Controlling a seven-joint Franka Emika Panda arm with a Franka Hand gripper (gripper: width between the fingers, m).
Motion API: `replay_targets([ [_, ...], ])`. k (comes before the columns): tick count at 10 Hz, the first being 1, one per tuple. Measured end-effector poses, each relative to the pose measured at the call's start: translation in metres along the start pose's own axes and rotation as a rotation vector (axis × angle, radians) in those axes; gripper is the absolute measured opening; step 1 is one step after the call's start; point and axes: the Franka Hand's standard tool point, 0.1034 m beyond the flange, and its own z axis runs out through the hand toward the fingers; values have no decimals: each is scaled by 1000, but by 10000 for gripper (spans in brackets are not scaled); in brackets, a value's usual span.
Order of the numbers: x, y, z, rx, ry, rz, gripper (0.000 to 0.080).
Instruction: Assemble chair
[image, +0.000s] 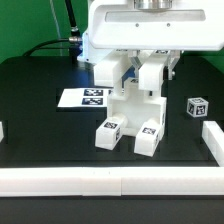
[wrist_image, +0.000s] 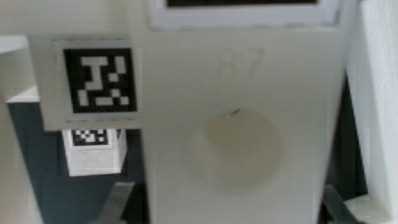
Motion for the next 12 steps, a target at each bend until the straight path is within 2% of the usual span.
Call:
replay_targets([
  [7,-8,6,3,-6,-12,-12,288],
  [12,-9,7,13,-13,-15,-13,288],
])
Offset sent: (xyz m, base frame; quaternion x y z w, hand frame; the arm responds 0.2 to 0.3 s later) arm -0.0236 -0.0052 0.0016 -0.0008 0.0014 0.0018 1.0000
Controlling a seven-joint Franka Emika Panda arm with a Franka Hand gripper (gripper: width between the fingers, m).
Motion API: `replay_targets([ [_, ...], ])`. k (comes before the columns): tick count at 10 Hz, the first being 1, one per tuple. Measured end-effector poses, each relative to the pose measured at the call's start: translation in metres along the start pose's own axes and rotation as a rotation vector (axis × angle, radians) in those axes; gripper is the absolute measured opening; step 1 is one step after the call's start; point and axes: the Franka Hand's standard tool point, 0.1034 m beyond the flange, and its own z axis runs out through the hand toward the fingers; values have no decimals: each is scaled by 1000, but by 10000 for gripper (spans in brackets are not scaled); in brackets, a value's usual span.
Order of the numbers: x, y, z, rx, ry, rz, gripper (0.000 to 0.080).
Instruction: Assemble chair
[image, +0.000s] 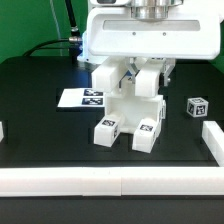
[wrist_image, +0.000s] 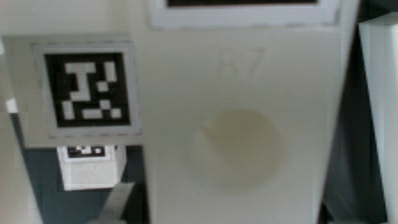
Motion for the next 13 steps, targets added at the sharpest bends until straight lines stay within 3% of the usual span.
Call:
replay_targets([
  [8,2,-4,4,2,19,-8,288],
  [13,2,0,28,-11,31,-41,289],
])
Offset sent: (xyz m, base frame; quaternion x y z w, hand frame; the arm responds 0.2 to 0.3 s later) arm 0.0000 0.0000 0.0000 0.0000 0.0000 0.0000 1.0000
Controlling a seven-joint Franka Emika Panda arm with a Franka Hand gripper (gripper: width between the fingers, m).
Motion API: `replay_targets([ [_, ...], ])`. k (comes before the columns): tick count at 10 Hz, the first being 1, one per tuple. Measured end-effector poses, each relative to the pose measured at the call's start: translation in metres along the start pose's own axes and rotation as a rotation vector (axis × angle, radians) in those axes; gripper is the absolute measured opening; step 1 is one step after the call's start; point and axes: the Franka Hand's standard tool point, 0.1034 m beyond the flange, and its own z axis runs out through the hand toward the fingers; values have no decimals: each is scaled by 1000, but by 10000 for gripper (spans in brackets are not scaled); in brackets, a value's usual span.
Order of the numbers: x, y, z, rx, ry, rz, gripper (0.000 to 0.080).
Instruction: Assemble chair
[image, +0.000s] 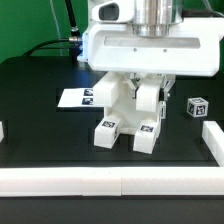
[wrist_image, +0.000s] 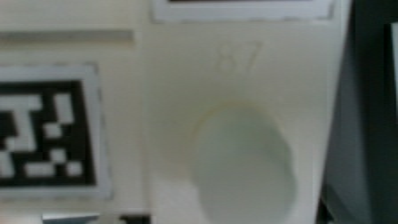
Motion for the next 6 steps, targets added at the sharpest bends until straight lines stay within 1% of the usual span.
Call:
replay_targets([
  [6,9,-2,0,4,23,-31,289],
])
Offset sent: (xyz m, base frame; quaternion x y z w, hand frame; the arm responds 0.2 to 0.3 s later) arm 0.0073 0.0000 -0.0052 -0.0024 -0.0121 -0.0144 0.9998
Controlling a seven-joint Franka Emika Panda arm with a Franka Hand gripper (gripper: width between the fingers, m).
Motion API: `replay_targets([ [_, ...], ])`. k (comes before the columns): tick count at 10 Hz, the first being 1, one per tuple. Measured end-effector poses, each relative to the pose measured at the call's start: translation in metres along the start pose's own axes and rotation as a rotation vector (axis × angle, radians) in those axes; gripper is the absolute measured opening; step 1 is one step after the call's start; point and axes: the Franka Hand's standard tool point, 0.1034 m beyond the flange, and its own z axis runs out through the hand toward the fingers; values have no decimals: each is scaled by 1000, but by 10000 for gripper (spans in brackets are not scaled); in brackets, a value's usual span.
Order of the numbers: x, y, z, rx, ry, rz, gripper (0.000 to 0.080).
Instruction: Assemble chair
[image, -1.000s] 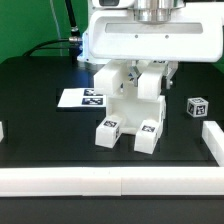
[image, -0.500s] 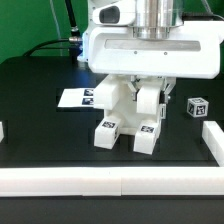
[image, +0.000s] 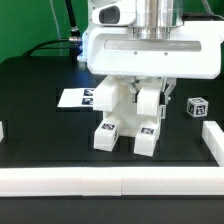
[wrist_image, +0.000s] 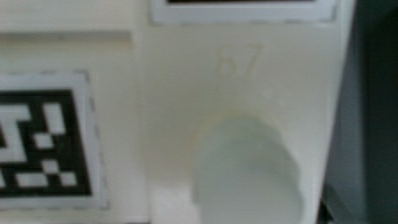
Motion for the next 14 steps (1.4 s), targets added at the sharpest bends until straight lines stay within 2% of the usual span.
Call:
replay_targets([
  [1,0,0,0,0,-1,0,289],
  [3,0,0,0,0,-1,0,561],
  [4,0,0,1,-1,-1,0,622],
  [11,-1,0,0,-1,-2,0,649],
  [14,-3,-5,-36,24,-11,1,649],
])
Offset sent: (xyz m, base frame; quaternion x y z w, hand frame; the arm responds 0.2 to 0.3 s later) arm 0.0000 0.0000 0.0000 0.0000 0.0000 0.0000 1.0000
